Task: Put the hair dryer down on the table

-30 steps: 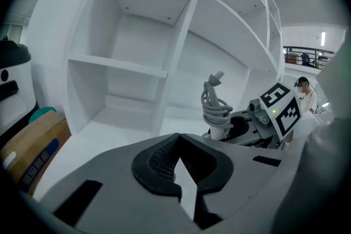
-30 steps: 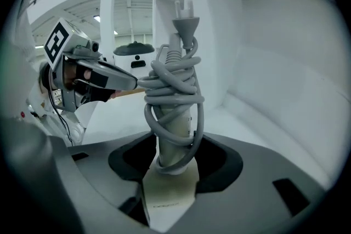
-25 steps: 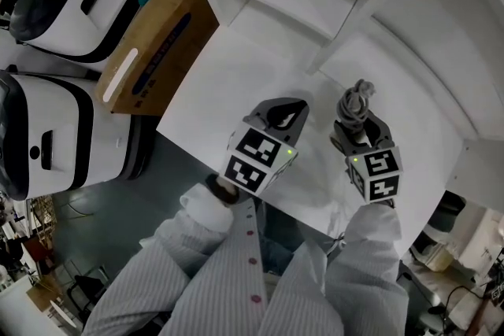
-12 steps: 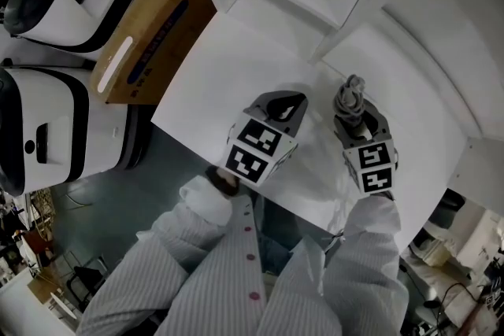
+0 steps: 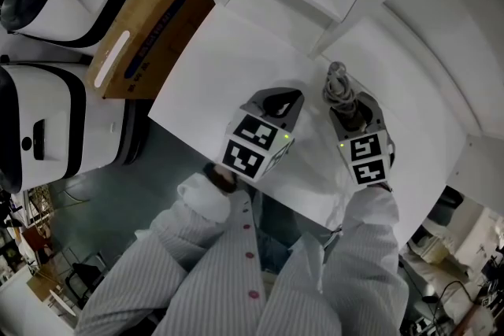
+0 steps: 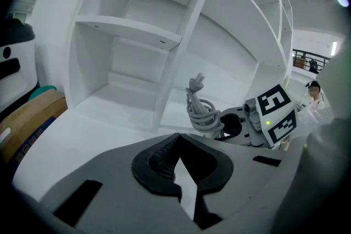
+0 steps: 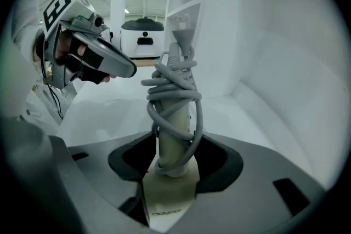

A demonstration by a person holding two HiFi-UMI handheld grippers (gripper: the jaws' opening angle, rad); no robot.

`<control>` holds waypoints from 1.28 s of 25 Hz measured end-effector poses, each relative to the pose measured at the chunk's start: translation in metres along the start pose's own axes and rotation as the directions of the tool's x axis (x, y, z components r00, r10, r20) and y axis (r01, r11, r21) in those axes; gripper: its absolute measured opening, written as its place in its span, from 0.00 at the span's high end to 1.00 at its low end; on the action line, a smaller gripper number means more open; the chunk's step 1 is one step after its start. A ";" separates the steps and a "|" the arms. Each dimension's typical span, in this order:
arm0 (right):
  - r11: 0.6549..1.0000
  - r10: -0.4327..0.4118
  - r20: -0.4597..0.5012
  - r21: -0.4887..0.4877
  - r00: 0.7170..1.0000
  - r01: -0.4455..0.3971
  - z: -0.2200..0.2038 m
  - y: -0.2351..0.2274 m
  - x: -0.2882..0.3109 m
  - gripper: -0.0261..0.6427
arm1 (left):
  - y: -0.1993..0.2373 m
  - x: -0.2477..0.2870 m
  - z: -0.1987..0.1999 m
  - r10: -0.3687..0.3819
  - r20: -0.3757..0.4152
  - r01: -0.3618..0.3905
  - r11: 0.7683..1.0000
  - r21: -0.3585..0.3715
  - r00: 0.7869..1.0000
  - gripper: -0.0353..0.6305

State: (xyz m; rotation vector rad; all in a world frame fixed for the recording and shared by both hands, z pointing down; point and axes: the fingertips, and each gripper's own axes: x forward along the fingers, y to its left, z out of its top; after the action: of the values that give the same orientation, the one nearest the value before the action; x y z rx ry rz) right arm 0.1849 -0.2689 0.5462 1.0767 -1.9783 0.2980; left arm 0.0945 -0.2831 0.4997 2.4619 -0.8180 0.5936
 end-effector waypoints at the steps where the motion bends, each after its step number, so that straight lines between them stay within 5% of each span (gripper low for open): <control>1: 1.000 0.000 -0.005 -0.007 1.000 0.000 0.000 0.001 0.001 0.67 | 0.002 -0.001 -0.001 0.004 -0.001 -0.004 1.000 -0.005 1.000 0.93; 17: 0.975 -0.008 -0.199 -0.218 0.980 -0.036 -0.002 0.017 0.030 0.67 | 0.030 -0.011 -0.014 0.055 0.011 -0.054 0.996 -0.077 0.998 0.93; 32: 0.893 -0.104 -0.418 -0.439 0.903 -0.100 -0.020 0.035 0.056 0.67 | 0.060 -0.025 -0.026 0.077 0.013 -0.075 0.990 -0.122 0.997 0.93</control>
State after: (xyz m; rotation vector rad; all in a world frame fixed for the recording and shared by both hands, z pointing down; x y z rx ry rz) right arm 0.1534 -0.2691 0.6073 0.6403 -1.5360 0.0550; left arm 0.0313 -0.2999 0.5251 2.3380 -0.9313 0.5332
